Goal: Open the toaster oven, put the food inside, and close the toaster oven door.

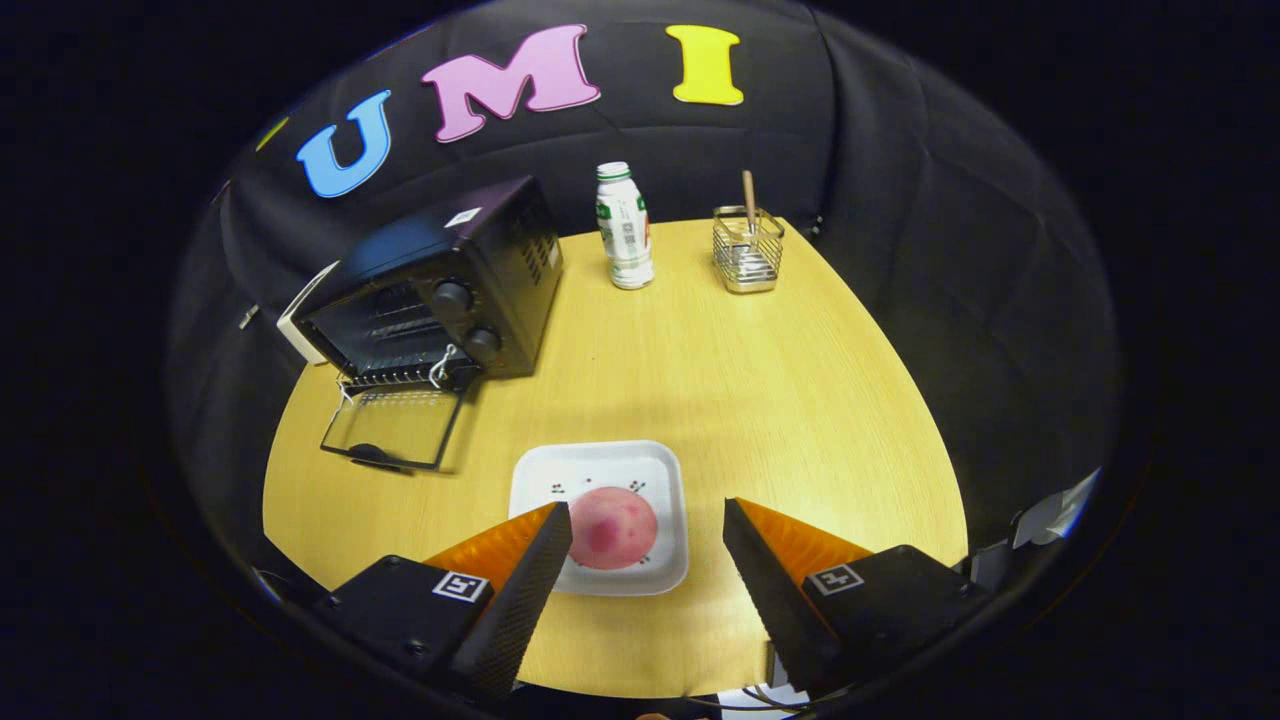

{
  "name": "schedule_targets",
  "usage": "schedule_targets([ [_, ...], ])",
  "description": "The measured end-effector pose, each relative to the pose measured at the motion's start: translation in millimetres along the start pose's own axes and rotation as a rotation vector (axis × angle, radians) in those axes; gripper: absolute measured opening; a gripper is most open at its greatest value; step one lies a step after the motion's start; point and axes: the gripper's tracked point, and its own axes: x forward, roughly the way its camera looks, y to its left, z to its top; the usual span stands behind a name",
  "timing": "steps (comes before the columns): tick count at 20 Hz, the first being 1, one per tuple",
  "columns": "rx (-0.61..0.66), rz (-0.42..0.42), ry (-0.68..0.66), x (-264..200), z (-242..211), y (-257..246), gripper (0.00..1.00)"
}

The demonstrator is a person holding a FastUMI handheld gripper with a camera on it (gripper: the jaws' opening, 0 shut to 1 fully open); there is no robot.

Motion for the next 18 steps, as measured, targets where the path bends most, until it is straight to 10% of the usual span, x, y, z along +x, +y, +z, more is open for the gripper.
schedule_targets([
  [12,-0.102,0.08,0.253,77.5,-44.6,-32.2,0.97],
  [18,-0.1,0.085,0.277,89.7,-50.0,-36.2,0.67],
])
